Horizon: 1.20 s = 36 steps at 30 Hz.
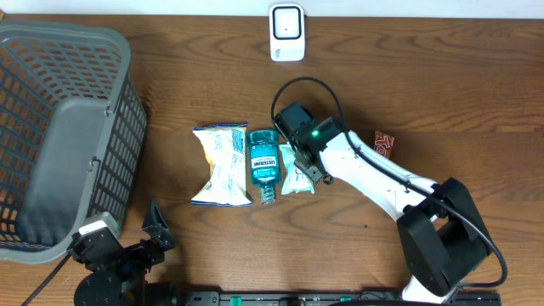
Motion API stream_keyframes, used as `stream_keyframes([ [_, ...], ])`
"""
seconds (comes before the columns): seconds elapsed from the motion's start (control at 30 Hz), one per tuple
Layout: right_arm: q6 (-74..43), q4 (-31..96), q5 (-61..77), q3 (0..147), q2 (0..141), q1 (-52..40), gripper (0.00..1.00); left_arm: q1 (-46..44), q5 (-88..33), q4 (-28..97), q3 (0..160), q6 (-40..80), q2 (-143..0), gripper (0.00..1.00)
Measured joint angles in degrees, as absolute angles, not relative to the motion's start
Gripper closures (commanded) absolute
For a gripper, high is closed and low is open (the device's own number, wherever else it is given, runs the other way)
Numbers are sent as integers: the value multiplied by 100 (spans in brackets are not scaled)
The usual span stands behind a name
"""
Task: Scan the item barcode
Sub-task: 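Lower the right gripper onto the orange item and grasp it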
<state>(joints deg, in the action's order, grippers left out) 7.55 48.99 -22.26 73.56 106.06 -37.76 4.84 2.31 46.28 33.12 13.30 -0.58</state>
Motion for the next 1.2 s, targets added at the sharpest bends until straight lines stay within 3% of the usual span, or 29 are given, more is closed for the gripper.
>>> stream_keyframes([
  [0.57,1479,3614,-2344,6519,10613,-3795,29,484,231,4628,3312,1332,-58,2],
  [0.77,1518,3354,-2231,6239,10654,-3795,37,484,231,4628,3312,1332,-58,2],
  [0.9,1586,3201,-2305,6263,10790,-3804,58,484,231,4630,3312,1332,-58,2],
  [1.07,1435,3070,-2604,6392,11061,-3811,97,484,231,4628,3312,1330,-58,2],
  [1.2,937,3395,-2661,6578,11124,-3795,99,484,231,4628,3312,1332,-58,2],
])
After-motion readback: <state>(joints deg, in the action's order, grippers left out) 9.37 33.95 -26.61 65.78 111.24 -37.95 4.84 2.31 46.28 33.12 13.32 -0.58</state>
